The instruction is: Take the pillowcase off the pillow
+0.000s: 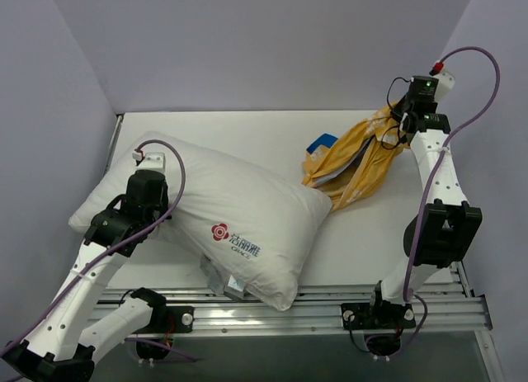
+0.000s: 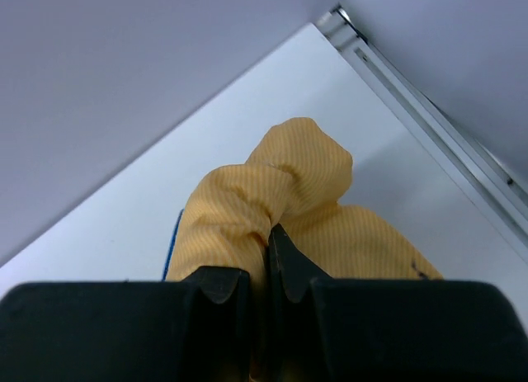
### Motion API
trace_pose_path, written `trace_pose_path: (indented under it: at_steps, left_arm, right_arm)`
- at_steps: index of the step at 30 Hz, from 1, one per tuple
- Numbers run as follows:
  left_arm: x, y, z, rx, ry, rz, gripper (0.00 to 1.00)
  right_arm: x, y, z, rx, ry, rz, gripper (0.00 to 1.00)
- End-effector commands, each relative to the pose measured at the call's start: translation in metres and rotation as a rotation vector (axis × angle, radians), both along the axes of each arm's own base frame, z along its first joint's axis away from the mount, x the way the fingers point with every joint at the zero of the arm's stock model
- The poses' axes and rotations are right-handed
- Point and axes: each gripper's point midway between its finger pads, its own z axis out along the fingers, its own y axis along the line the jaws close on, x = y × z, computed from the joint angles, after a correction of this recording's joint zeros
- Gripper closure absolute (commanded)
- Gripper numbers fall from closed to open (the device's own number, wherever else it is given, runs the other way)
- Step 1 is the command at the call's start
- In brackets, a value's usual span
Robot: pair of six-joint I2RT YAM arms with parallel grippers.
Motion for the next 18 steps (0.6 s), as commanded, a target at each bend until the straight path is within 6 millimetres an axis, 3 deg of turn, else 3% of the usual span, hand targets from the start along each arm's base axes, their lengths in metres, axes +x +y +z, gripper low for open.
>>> trace_pose_path:
  at_steps: [1, 2, 3, 5, 6, 7, 8, 10, 11, 12, 15, 16, 18]
  left_arm:
    - [0.027, 0.003, 0.049, -0.031, -0.165, 0.073, 0.98]
    - [0.032, 0.001, 0.051, -0.039, -0.175, 0.071, 0.98]
    - [0.037, -0.001, 0.051, -0.041, -0.173, 0.073, 0.98]
    - [0.052, -0.006, 0.054, -0.048, -0.17, 0.071, 0.98]
    - [0.059, -0.008, 0.056, -0.06, -0.167, 0.071, 0.98]
    - [0.069, -0.012, 0.051, -0.06, -0.145, 0.071, 0.98]
    - [0.077, -0.015, 0.064, -0.078, -0.175, 0.071, 0.98]
    - [0.096, -0.02, 0.063, -0.088, -0.166, 0.07, 0.98]
    - [0.104, -0.024, 0.078, -0.11, -0.198, 0.067, 0.98]
    - [0.114, -0.027, 0.074, -0.113, -0.181, 0.066, 0.98]
    - [0.138, -0.031, 0.087, -0.123, -0.215, 0.078, 0.98]
    - [0.143, -0.027, 0.089, -0.123, -0.225, 0.1, 0.98]
    - [0.157, -0.029, 0.095, -0.152, -0.254, 0.119, 0.98]
  right_arm:
    - [0.026, 0.016, 0.066, -0.052, -0.162, 0.125, 1.0]
    - [0.031, 0.017, 0.074, -0.062, -0.181, 0.139, 1.0]
    - [0.035, 0.017, 0.106, -0.083, -0.247, 0.144, 1.0]
    - [0.041, 0.009, 0.13, -0.136, -0.286, 0.128, 1.0]
    - [0.039, 0.005, 0.166, -0.167, -0.358, 0.107, 1.0]
    - [0.039, -0.001, 0.183, -0.195, -0.399, 0.073, 1.0]
    - [0.039, -0.005, 0.197, -0.224, -0.432, 0.057, 1.0]
    - [0.035, -0.01, 0.232, -0.264, -0.54, 0.016, 1.0]
    - [0.028, -0.012, 0.25, -0.299, -0.592, -0.005, 1.0]
    - [0.028, -0.013, 0.261, -0.323, -0.646, -0.012, 1.0]
    - [0.027, 0.006, 0.27, -0.415, -0.671, 0.051, 0.98]
    - [0.032, 0.017, 0.26, -0.449, -0.653, 0.098, 0.96]
    - [0.041, 0.06, 0.236, -0.549, -0.566, 0.233, 0.93]
